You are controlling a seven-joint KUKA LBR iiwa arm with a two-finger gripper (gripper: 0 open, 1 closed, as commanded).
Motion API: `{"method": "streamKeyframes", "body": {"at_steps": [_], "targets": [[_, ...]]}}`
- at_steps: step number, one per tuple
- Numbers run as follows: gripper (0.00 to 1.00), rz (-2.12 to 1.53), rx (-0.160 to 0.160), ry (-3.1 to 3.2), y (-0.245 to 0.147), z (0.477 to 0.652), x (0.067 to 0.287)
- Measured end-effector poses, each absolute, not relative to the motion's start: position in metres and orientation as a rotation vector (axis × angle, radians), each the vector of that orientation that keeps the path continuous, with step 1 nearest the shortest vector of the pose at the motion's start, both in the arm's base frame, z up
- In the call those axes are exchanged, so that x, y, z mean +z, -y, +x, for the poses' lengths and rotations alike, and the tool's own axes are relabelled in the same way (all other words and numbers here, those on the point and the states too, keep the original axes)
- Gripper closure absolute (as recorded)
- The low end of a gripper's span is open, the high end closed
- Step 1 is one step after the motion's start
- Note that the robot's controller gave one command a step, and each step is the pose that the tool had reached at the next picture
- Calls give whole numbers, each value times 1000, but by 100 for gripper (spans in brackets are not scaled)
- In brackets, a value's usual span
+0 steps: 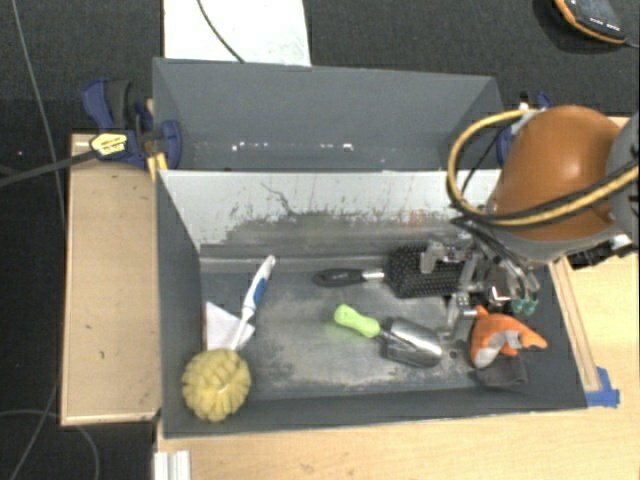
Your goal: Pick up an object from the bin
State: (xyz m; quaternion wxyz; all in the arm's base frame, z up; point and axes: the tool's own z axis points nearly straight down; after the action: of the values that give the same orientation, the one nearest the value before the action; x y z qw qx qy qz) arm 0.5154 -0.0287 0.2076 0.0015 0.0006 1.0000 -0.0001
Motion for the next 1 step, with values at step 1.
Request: {"method": "streamKeyframes", "body": {"at_steps": [1], "targets": [[0,2,0,-3139,29,515,208]]}}
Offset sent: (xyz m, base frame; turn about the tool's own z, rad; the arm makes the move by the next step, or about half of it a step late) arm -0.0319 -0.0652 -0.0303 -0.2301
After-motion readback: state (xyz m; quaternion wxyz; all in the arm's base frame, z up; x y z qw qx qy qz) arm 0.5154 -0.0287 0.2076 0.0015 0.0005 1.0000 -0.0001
